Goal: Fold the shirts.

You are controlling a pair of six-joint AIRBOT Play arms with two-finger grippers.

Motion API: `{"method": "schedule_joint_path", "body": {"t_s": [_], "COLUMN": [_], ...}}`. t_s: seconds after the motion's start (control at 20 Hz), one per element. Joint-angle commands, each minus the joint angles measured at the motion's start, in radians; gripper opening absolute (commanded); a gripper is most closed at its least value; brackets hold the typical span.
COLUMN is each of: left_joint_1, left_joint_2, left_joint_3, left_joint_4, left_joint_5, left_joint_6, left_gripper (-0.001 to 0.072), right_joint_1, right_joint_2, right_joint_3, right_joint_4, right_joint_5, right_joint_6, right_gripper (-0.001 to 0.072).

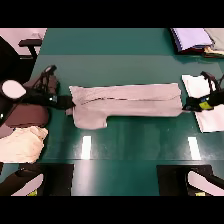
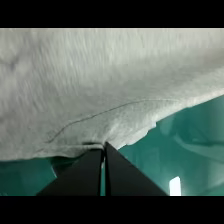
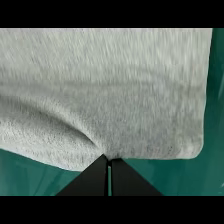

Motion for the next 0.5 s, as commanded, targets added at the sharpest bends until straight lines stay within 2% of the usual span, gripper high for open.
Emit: {"method": "schedule_joint_path", "body": {"t_s": [0.0, 0.25, 0.45], "left_joint_1": [0.0, 0.0, 0.0], "left_joint_2": [-0.142, -0.389, -0.463], "left_joint_3": [0.142, 0.305, 0.325], "left_joint_4": [0.028, 0.033, 0.032], "left_joint_5": [0.078, 0.168, 0.255], "left_joint_6": [0.036, 0.073, 0.072], "left_gripper": [0.0021, 0.0022, 0.0022], "right_joint_1": [0.041, 0.079, 0.086], "right_joint_2": [-0.15, -0.39, -0.533], "right_joint_3": [0.188, 0.441, 0.586], "right_joint_4": [-0.011, -0.009, 0.071], "right_joint_5": [0.007, 0.01, 0.015], "right_joint_6": [0.002, 0.002, 0.002], "right_gripper": [0.0011, 0.0011, 0.0012]}}
